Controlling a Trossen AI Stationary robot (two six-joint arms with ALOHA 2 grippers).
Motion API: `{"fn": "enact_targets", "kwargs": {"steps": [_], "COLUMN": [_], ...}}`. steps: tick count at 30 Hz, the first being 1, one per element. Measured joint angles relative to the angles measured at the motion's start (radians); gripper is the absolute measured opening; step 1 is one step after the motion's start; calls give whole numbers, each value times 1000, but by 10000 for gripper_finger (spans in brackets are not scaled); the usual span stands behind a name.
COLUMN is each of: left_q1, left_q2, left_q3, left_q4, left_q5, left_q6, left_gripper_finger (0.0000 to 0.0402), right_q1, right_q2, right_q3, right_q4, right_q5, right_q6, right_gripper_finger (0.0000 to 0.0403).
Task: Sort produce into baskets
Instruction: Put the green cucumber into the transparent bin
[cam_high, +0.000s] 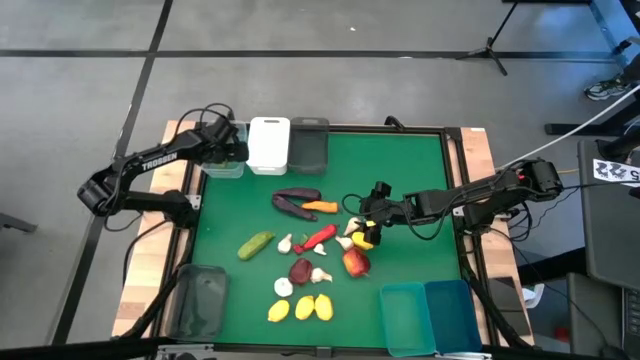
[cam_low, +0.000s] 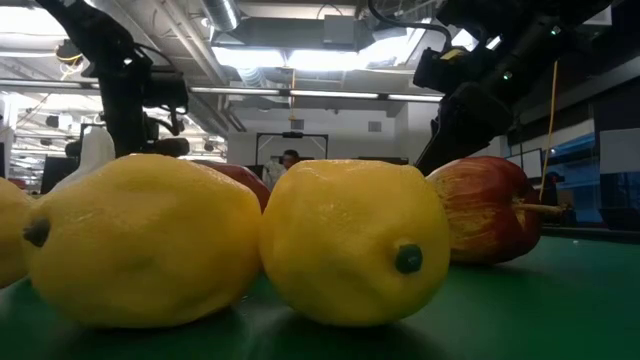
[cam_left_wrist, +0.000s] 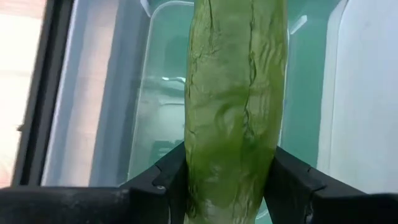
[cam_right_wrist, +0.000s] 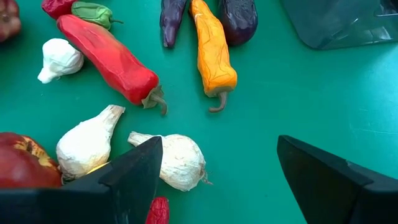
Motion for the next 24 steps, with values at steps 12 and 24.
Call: {"fn": "enact_targets", "kwargs": {"steps": [12, 24], "left_q1": [-2, -49], "left_q2": [0, -87], "left_q3": [0, 0], "left_q4": [0, 33], "left_q5": [5, 79], "left_q6": [37, 225], "left_gripper_finger": [230, 276], "right_q1": [0, 0], "right_q2": [0, 0], "right_q3": [0, 0], "right_q4": [0, 0], "right_q5": [-17, -33], "right_q6": [1, 1], "right_gripper_finger": [317, 317]}}
